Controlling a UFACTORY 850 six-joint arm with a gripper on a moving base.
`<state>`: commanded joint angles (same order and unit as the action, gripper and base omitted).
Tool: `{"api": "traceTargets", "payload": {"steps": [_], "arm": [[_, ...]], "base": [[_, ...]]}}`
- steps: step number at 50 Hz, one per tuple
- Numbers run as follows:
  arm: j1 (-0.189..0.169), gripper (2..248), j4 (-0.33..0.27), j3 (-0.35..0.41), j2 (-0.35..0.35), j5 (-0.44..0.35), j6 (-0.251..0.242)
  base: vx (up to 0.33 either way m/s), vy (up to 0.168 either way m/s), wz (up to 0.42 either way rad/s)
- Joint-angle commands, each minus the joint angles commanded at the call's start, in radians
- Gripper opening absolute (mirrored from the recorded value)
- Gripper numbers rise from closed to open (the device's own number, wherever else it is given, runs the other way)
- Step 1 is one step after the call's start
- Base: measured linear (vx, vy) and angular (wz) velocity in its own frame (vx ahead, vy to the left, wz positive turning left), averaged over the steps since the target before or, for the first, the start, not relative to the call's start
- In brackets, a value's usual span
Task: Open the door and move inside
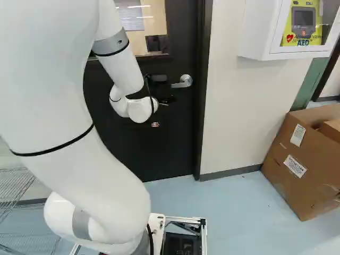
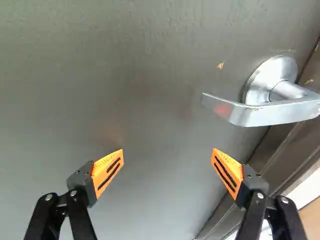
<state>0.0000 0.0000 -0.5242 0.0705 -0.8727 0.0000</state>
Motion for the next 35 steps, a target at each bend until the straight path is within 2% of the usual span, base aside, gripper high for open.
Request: {"api": "traceTargets", "payload": {"steps": [35], "arm": [[-0.048,247,0.0,0.143,-0.151,0.0,0.0]], "base": [[0.0,0.0,0.0]]}}
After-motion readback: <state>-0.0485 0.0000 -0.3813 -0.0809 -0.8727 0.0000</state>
